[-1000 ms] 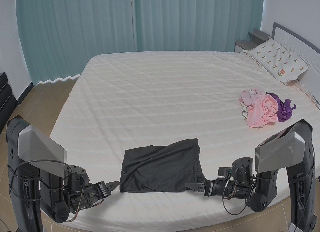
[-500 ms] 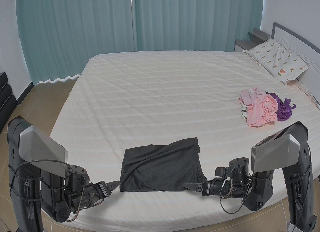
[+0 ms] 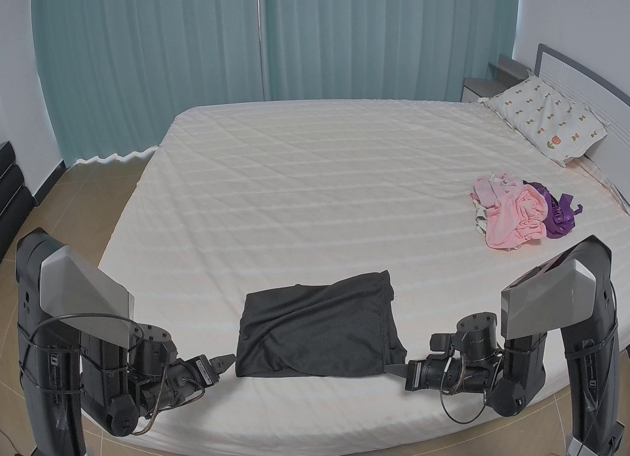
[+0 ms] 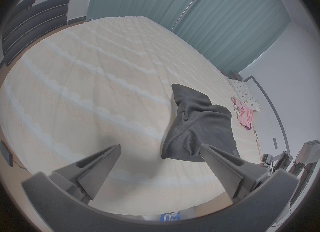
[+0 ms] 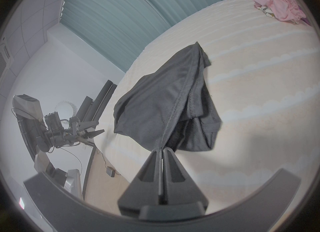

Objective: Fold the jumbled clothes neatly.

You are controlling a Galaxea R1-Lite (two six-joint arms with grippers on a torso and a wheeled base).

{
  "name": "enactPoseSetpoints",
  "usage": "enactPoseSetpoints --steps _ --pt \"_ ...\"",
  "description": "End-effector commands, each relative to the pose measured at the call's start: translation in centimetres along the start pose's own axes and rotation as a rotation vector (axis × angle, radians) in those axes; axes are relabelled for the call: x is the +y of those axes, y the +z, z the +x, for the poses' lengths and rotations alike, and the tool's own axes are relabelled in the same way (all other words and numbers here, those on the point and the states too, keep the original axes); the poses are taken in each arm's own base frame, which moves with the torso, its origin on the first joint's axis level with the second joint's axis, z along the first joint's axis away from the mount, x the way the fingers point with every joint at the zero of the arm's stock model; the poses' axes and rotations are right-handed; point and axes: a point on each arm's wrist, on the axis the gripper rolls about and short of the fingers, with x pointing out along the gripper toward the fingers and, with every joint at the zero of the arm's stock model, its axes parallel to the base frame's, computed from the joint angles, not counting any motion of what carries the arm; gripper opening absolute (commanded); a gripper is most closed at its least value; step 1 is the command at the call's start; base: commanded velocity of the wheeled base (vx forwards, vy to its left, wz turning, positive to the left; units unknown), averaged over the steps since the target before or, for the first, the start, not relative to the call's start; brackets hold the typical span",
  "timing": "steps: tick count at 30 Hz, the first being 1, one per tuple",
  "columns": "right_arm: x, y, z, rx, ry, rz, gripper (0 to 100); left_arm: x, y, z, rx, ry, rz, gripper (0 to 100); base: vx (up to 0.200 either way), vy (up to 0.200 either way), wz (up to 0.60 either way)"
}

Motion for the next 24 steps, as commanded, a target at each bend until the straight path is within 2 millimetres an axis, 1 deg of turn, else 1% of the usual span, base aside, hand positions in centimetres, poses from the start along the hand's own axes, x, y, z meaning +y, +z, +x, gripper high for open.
enactPoseSetpoints --steps 1,5,7,11,20,24 --pt "-0.3 0.1 -1.8 0.002 -0.029 -0.008 0 0.0 0.0 0.2 -0.013 -0.001 0.000 100 0.000 0.000 0.00" --pt "-0.9 -0.2 -2.6 0.011 -0.053 -0.016 0 0.1 0.0 0.4 -0.011 0.002 0.000 100 0.000 0.000 0.00" --pt "-1.4 -0.7 -3.1 0.035 -0.076 -0.033 0 0.1 0.0 0.4 -0.011 0.002 0.000 100 0.000 0.000 0.00" --pt "-2.2 -1.1 -3.4 0.046 -0.092 -0.047 0 0.1 0.0 0.4 -0.011 0.002 0.000 100 0.000 0.000 0.00" --pt "-2.2 -1.6 -4.6 0.072 -0.078 -0.033 0 0.1 0.0 0.4 -0.010 0.001 0.000 100 0.000 0.000 0.00" --pt "-2.6 -1.4 -4.6 0.066 -0.085 -0.038 0 0.1 -0.1 0.4 -0.009 0.002 0.000 100 0.000 0.000 0.00"
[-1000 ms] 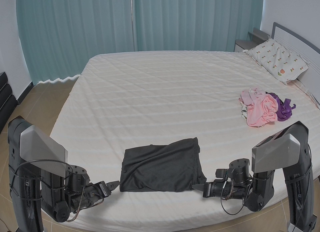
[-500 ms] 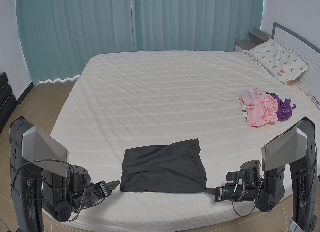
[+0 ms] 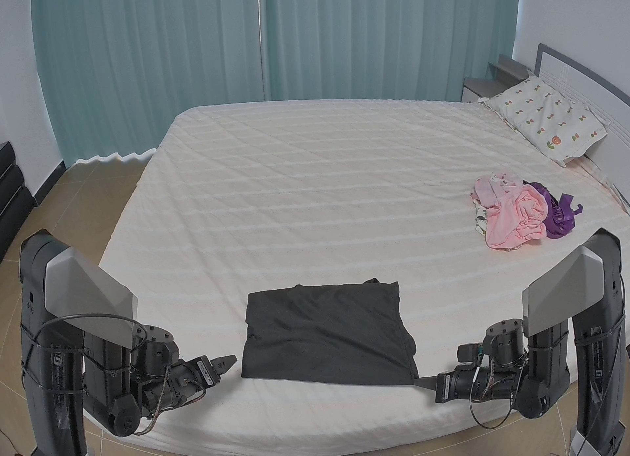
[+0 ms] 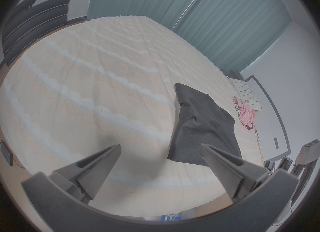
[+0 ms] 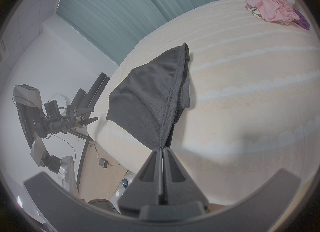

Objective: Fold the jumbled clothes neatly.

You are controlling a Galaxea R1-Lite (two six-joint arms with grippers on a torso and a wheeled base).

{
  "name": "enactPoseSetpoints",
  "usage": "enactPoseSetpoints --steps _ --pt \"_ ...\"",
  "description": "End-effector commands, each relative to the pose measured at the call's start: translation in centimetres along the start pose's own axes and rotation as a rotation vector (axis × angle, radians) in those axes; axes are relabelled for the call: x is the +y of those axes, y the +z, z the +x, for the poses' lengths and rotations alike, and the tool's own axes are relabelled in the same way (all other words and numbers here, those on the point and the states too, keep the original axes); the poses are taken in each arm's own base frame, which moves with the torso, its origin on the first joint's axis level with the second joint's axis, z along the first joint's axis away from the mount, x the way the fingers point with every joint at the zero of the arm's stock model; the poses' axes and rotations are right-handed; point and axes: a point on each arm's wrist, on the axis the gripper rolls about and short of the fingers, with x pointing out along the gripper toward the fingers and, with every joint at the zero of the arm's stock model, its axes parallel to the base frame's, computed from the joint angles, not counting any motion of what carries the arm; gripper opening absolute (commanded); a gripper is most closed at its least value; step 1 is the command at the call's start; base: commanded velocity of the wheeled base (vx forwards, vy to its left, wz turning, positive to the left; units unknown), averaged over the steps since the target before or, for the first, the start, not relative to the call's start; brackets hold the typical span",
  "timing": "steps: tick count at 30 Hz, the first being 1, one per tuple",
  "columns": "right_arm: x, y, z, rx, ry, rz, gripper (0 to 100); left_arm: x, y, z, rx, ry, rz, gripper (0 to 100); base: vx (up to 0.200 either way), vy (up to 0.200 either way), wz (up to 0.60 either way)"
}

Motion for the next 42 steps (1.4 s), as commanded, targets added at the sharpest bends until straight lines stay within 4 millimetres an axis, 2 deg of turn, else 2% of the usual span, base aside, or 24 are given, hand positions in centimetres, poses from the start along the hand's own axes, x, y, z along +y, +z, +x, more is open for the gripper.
enactPoseSetpoints --steps 1,2,3,8,13,16,21,23,24,26,28,35,36,42 --pt "-0.3 0.0 0.0 -0.001 -0.007 -0.002 0 -0.1 0.1 0.0 -0.011 -0.010 0.000 100 0.000 0.000 0.00" --pt "-0.4 0.0 0.0 0.000 -0.010 0.001 0 -0.1 0.1 0.0 -0.011 -0.010 0.000 100 0.000 0.000 0.00" --pt "-0.4 -0.1 -0.1 0.005 -0.010 -0.002 100 -0.1 0.1 0.0 -0.012 -0.011 0.000 100 0.000 0.000 0.00" --pt "-0.5 -0.3 -0.1 0.012 -0.014 -0.034 100 -0.1 0.1 0.0 -0.011 -0.010 0.000 100 0.000 0.000 0.00" --pt "-0.4 3.5 -0.2 -0.152 0.019 -0.052 100 -0.1 0.1 0.1 -0.012 -0.011 -0.002 100 0.000 0.000 0.00" --pt "-0.6 5.2 1.0 -0.203 0.033 -0.010 100 -0.1 0.1 0.1 -0.012 -0.013 -0.002 100 0.000 0.000 0.00" --pt "-1.1 9.0 4.9 -0.302 0.056 0.151 100 -0.1 0.1 0.1 -0.013 -0.012 -0.003 100 0.000 0.000 0.00" --pt "-1.3 9.4 5.5 -0.310 0.048 0.165 100 -0.1 0.1 0.1 -0.011 -0.012 -0.003 100 0.000 0.000 0.00" --pt "-2.0 10.2 7.5 -0.316 0.003 0.188 100 -0.1 0.1 0.1 -0.010 -0.011 -0.003 100 0.000 0.000 0.00" --pt "-2.3 11.0 8.6 -0.332 -0.022 0.202 100 -0.1 0.0 0.2 -0.008 -0.009 -0.002 100 0.000 0.000 0.00" --pt "-2.5 11.6 9.5 -0.347 -0.029 0.203 100 -0.1 0.0 0.3 -0.007 -0.010 -0.002 100 0.000 0.000 0.00" --pt "-3.2 11.9 11.0 -0.327 -0.045 0.212 100 0.0 -0.1 0.4 -0.004 -0.007 0.000 100 0.000 0.000 0.00" --pt "-3.2 12.0 11.2 -0.322 -0.048 0.214 0 0.0 -0.1 0.4 -0.004 -0.007 0.000 100 0.000 0.000 0.00" --pt "-3.2 12.6 11.5 -0.342 -0.049 0.212 0 0.0 -0.1 0.4 -0.004 -0.007 0.000 100 0.000 0.000 0.00"
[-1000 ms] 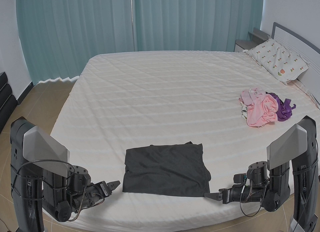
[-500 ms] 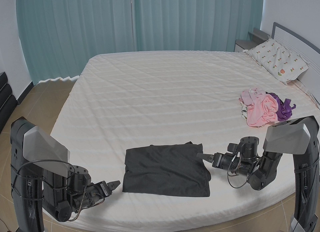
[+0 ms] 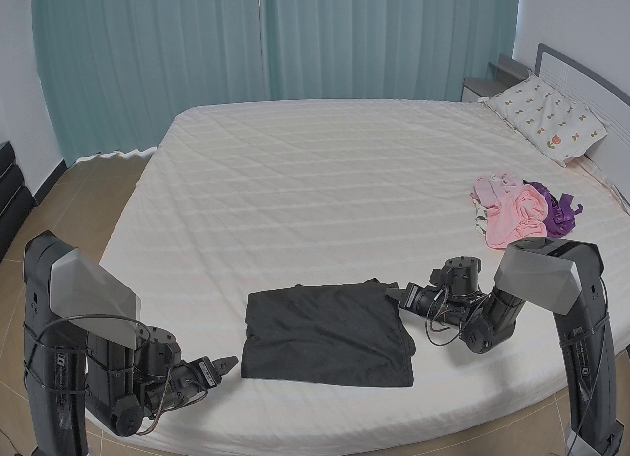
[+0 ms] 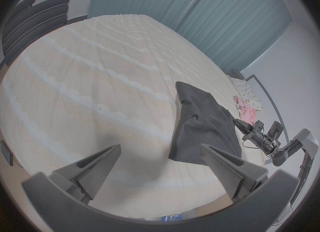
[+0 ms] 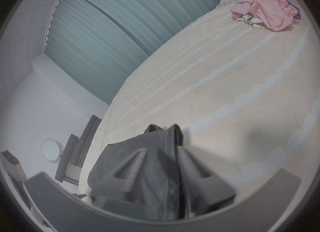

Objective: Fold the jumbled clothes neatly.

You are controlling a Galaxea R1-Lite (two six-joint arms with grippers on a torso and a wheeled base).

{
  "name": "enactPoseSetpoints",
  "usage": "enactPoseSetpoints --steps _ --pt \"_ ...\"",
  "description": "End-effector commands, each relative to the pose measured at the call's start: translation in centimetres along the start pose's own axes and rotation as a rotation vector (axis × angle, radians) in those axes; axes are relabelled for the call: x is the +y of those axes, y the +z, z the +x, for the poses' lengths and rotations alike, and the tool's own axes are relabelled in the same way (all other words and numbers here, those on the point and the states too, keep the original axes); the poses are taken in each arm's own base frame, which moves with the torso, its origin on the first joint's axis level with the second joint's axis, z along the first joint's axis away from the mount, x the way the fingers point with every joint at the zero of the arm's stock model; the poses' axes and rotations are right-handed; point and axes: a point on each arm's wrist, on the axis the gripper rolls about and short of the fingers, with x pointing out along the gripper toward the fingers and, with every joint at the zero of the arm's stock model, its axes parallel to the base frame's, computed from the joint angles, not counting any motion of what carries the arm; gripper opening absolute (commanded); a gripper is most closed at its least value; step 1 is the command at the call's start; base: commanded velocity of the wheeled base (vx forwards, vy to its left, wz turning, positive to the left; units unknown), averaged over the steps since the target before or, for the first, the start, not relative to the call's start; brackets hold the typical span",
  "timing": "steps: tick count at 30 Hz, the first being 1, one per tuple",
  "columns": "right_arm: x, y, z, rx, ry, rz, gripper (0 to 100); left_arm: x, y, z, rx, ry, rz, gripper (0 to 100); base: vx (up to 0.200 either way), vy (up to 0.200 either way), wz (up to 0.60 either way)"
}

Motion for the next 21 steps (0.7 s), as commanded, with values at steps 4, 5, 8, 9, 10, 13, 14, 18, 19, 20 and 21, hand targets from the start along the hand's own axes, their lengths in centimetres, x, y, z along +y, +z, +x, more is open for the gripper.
enactPoseSetpoints --steps 4,5,8,9,10,13,14,18,19,20,21 --pt "-0.8 0.3 1.5 -0.053 -0.026 0.002 0 -0.1 0.1 0.0 -0.012 -0.009 0.000 100 0.000 0.000 0.00" --pt "-0.8 0.4 1.6 -0.060 -0.028 0.007 0 -0.1 0.1 0.0 -0.010 -0.009 -0.001 100 0.000 0.000 0.00" --pt "-0.6 0.7 1.6 -0.082 -0.034 0.057 0 -0.1 0.1 0.0 -0.011 -0.008 0.000 100 0.000 0.000 0.00" --pt "-0.6 0.8 1.6 -0.086 -0.034 0.061 0 -0.1 0.1 0.0 -0.010 -0.009 -0.001 100 0.000 0.000 0.00" --pt "-0.6 0.8 1.6 -0.088 -0.034 0.061 0 -0.1 0.1 0.1 -0.010 -0.009 0.001 100 0.000 0.000 0.00" --pt "-0.8 1.1 1.5 -0.097 -0.038 0.067 0 -0.1 0.1 0.1 -0.010 -0.009 -0.001 100 0.000 0.000 0.00" --pt "-0.8 1.1 1.5 -0.097 -0.038 0.067 0 -0.1 0.1 0.1 -0.010 -0.009 -0.001 100 0.000 0.000 0.00" --pt "-1.2 1.3 1.3 -0.105 -0.052 0.072 0 0.0 0.1 0.1 -0.011 -0.008 -0.002 100 0.000 0.000 0.00" --pt "-1.4 1.5 1.3 -0.112 -0.062 0.072 0 0.0 0.1 0.1 -0.011 -0.008 -0.002 100 0.000 0.000 0.00" --pt "-1.4 1.5 1.3 -0.113 -0.063 0.072 0 0.0 0.1 0.1 -0.011 -0.008 -0.002 100 0.000 0.000 0.00" --pt "-1.5 1.5 1.3 -0.117 -0.065 0.073 0 0.0 0.1 0.1 -0.011 -0.008 -0.002 100 0.000 0.000 0.00"
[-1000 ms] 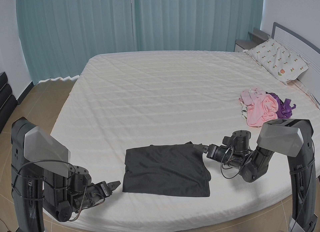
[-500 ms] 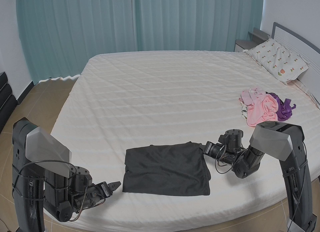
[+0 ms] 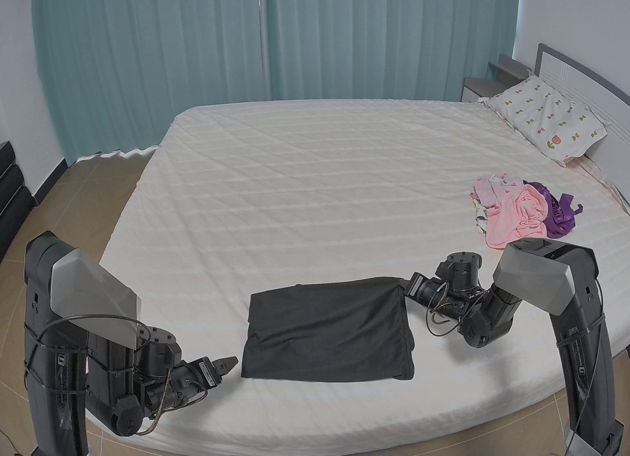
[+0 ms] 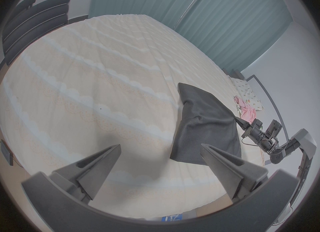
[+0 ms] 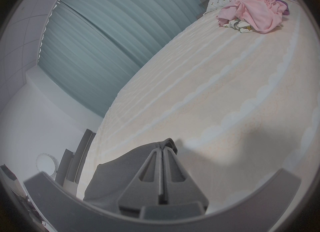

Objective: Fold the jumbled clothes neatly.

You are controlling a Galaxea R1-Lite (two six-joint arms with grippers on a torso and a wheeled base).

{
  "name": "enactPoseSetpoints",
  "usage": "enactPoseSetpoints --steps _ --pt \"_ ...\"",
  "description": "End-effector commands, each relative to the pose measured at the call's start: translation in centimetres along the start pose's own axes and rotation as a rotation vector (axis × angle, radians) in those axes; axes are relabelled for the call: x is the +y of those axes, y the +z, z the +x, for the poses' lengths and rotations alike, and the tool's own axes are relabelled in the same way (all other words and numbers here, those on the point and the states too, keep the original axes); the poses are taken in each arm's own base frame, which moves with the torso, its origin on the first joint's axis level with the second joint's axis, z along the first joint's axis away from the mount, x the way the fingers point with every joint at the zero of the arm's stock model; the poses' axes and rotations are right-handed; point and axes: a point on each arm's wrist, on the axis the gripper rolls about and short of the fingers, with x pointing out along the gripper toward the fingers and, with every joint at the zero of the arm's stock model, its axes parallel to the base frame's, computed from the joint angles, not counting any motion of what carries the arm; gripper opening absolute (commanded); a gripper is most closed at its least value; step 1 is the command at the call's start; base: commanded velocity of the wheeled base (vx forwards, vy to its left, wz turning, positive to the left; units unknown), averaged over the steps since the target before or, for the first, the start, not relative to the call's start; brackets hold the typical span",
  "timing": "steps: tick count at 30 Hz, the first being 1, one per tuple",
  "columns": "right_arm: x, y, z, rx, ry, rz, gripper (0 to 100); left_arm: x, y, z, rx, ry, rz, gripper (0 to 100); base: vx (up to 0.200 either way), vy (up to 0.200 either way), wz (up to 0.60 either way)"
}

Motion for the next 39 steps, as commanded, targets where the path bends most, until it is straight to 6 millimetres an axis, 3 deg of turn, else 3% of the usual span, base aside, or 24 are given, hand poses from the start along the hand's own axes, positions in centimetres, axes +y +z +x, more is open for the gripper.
enactPoseSetpoints --steps 1,8,9,16,19,22,23,30,35,39 --pt "-0.2 0.2 0.0 -0.007 -0.005 0.001 0 -0.1 0.1 0.0 -0.013 -0.011 0.000 100 0.000 0.000 0.00" --pt "0.0 -0.1 0.0 0.001 -0.004 -0.002 0 -0.1 0.1 0.0 -0.013 -0.011 0.000 100 0.000 0.000 0.00" --pt "0.0 -0.1 0.0 0.001 -0.004 -0.002 100 -0.1 0.1 0.0 -0.013 -0.011 0.000 100 0.000 0.000 0.00" --pt "0.3 0.9 -0.7 -0.040 -0.011 -0.011 100 -0.2 0.2 -0.1 -0.015 -0.013 -0.003 100 0.000 0.000 0.00" --pt "0.9 3.3 -2.8 -0.084 -0.013 -0.004 100 -0.4 0.7 -0.5 -0.037 -0.028 -0.009 100 0.000 0.000 0.00" --pt "1.6 4.4 -4.8 -0.101 -0.020 -0.002 100 -1.0 1.5 -1.2 -0.075 -0.056 -0.012 100 0.000 0.000 0.00" --pt "2.6 5.3 -7.2 -0.122 -0.008 -0.008 100 -1.8 2.5 -2.1 -0.124 -0.095 -0.012 100 0.000 0.000 0.00" --pt "5.9 7.7 -17.8 -0.250 0.039 -0.128 100 -4.7 6.6 -8.6 -0.379 -0.286 0.008 100 0.000 0.000 0.00" --pt "8.1 8.8 -25.3 -0.361 0.086 -0.166 100 -4.2 6.4 -13.0 -0.470 -0.301 0.103 100 0.000 0.000 0.00" --pt "8.9 8.4 -29.4 -0.425 0.099 -0.250 100 -4.4 7.3 -15.4 -0.580 -0.342 0.105 100 0.000 0.000 0.00"
